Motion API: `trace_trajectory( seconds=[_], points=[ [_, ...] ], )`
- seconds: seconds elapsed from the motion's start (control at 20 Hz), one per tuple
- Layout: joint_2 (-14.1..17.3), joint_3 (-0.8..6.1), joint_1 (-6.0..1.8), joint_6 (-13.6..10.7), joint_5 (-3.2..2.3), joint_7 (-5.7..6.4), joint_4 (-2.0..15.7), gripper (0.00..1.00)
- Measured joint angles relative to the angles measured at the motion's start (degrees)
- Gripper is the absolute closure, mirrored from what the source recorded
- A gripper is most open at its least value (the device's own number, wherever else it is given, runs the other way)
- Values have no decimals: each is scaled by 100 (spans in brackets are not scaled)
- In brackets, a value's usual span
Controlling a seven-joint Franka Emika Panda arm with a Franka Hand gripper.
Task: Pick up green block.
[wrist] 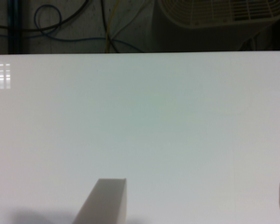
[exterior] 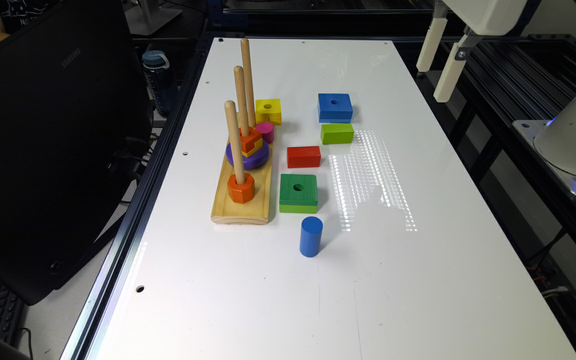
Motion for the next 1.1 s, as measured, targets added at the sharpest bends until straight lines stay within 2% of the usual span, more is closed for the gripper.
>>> trace_trajectory(
  seconds=[0.55,0.9,1.1],
  points=[
    [-1,0,-5,0,0,0,-1,0],
    [-6,0,-74,2,-6,-28,0,0],
    [-10,0,-81,7,-6,-33,19,0]
  ],
)
